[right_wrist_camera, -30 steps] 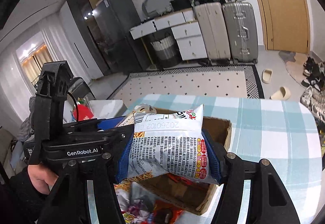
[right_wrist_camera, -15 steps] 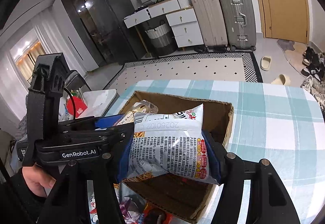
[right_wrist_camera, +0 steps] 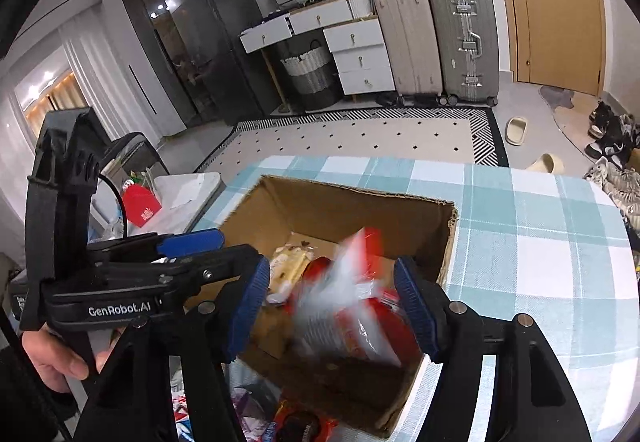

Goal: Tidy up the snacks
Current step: 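Open both tools to drop the packs into the box and withdraw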

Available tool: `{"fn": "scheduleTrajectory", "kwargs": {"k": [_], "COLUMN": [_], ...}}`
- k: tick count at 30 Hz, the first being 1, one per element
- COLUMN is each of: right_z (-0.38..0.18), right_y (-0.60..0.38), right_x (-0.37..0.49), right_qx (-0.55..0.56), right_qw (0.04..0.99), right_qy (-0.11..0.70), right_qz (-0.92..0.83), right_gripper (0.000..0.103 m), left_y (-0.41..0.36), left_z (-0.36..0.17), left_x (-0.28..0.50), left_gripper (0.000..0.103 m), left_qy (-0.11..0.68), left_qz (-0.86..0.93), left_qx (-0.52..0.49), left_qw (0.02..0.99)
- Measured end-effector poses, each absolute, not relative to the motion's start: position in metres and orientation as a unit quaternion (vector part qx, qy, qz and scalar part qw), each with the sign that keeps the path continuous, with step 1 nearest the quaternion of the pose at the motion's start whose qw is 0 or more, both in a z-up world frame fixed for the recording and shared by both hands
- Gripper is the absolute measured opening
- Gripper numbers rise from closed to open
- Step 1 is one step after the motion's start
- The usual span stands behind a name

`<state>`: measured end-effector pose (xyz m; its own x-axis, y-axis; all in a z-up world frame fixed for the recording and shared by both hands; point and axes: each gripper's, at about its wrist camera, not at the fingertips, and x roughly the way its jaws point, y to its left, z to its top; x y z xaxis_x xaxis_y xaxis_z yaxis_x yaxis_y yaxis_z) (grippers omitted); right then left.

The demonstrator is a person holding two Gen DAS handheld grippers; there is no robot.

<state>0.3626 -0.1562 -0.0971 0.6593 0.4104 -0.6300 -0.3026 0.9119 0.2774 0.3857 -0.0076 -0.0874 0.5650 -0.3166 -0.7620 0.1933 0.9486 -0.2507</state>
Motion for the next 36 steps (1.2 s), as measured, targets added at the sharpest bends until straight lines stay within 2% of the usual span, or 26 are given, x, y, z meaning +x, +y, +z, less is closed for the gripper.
{"fn": "scheduleTrajectory", "kwargs": {"k": [4,10,12,15,22,28,30,31,32,36], "right_z": [-0.085,-0.064,-0.058,-0.050,-0.043,-0.044,-0.046,-0.047,-0.049,-0.060], "right_y": [-0.159,-0.161,-0.162,-0.165,-0.173,-0.177,-0.180,-0.182,-0.183,-0.188], "right_x": [0.348,0.311,0.296,0.270,0.210,0.158,0.143,0.136,0.131,0.112], "right_qx": [0.076,0.083,0.082,0.089,0.107,0.120,0.128,0.134,0.137,0.147], "right_qw": [0.913,0.919,0.922,0.927,0.936,0.945,0.947,0.947,0.947,0.948], "right_qy": [0.350,0.327,0.318,0.301,0.263,0.218,0.205,0.199,0.198,0.195], "right_qz": [0.196,0.203,0.204,0.206,0.207,0.214,0.212,0.212,0.211,0.202], "right_gripper": [0.066,0.066,0.067,0.074,0.081,0.088,0.095,0.096,0.096,0.098], "left_y": [-0.004,-0.005,-0.004,-0.003,-0.004,-0.002,-0.001,-0.001,-0.001,0.002], "left_z": [-0.068,-0.038,-0.029,-0.018,-0.001,0.002,0.000,-0.001,-0.002,-0.009], "left_x": [0.359,0.310,0.294,0.270,0.212,0.175,0.162,0.157,0.150,0.122], "left_gripper": [0.067,0.079,0.080,0.082,0.088,0.089,0.089,0.092,0.101,0.103], "left_qy": [0.418,0.374,0.360,0.341,0.302,0.290,0.285,0.282,0.280,0.256], "left_qz": [-0.125,-0.107,-0.100,-0.095,-0.084,-0.083,-0.082,-0.080,-0.078,-0.073], "left_qx": [-0.057,-0.032,-0.029,-0.023,-0.011,-0.025,-0.026,-0.025,-0.022,-0.023], "left_qw": [0.898,0.921,0.927,0.935,0.950,0.953,0.955,0.956,0.957,0.964]}}
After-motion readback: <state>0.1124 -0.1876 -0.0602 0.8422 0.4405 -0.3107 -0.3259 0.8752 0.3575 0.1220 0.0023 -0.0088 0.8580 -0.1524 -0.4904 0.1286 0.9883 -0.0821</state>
